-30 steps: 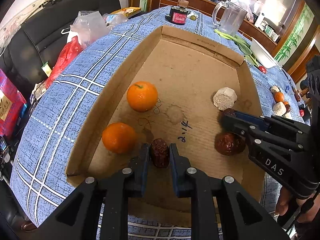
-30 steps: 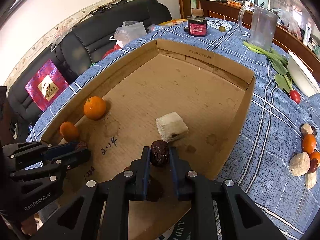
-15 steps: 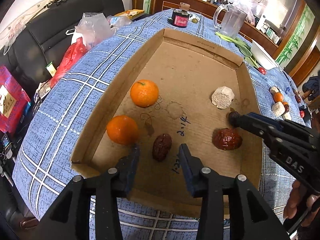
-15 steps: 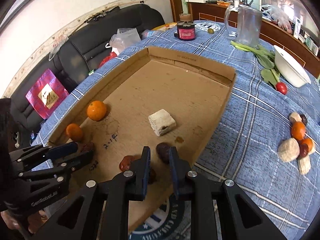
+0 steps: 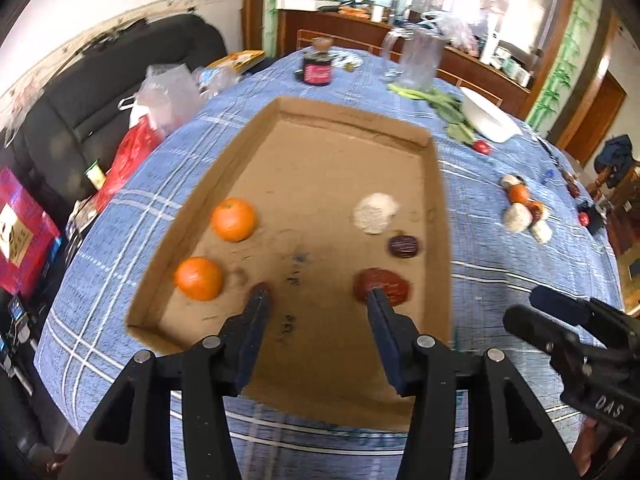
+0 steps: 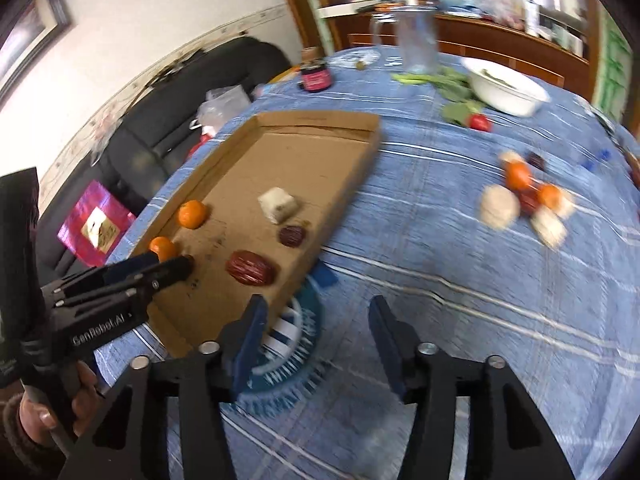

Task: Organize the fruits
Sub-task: 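Move both grippers back toward the fruit pile on the tablecloth, then grasp a white round chunk with the right gripper while the left grasps a tan round cake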

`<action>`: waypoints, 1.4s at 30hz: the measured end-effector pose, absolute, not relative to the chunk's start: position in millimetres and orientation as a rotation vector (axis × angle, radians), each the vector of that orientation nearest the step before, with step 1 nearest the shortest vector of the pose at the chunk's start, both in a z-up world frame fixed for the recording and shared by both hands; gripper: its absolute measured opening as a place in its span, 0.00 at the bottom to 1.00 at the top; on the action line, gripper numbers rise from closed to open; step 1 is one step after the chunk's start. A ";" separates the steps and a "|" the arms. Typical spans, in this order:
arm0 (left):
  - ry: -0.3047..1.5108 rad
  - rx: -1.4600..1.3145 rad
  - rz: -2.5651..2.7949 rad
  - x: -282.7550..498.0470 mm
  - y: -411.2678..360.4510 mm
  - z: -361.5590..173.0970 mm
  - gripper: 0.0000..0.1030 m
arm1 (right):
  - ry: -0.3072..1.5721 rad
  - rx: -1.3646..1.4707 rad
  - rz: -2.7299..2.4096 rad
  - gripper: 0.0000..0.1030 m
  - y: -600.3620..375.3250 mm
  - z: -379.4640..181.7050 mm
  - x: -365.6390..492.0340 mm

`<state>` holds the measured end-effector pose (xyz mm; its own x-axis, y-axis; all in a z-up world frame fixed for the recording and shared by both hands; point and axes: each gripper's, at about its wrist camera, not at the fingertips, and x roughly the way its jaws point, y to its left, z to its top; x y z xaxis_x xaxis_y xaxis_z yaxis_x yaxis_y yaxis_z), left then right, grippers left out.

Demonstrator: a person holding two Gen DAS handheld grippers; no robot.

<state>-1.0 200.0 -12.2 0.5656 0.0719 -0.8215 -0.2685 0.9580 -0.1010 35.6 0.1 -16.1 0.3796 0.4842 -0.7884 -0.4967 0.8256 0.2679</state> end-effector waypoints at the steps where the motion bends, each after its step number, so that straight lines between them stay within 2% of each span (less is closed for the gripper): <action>1: 0.947 -0.217 0.188 1.2 193.2 -10.3 0.49 | 0.997 -0.006 0.598 0.69 -8.7 -14.9 33.3; 3: 0.944 -0.205 0.163 5.9 181.2 -7.8 0.49 | 0.990 0.015 0.553 0.85 -24.8 -11.9 31.0; 9: 0.941 -0.147 0.080 19.5 136.0 -2.4 0.50 | 0.995 0.053 0.395 0.92 -75.0 -1.7 31.6; 11: 0.942 -0.127 0.059 22.6 122.9 -1.5 0.51 | 1.038 0.057 0.397 0.92 -90.3 -1.9 34.6; 14: 0.946 -0.109 0.035 27.9 104.9 -0.9 0.55 | 0.999 0.101 0.349 0.92 -120.5 0.1 36.4; 19: 0.973 -0.104 0.010 39.2 83.1 -4.4 0.55 | 0.983 0.199 0.276 0.92 -165.7 -4.5 48.2; 25: 1.009 -0.074 -0.011 50.8 58.2 -10.5 0.55 | 0.947 0.075 0.234 0.92 -176.9 -10.3 79.8; 32: 1.061 -0.054 -0.017 64.8 47.3 -17.9 0.57 | 0.914 -0.101 0.353 0.92 -143.6 -31.9 133.9; 35: 1.073 -0.056 -0.009 70.6 48.8 -20.1 0.58 | 0.925 -0.155 0.378 0.83 -129.8 -45.3 148.7; 40: 1.093 -0.048 -0.011 85.2 45.9 -26.1 0.60 | 0.982 -0.148 0.437 0.60 -115.7 -66.1 171.6; 42: 1.096 -0.040 -0.013 93.7 43.4 -27.7 0.60 | 0.991 -0.162 0.438 0.37 -113.3 -70.6 174.5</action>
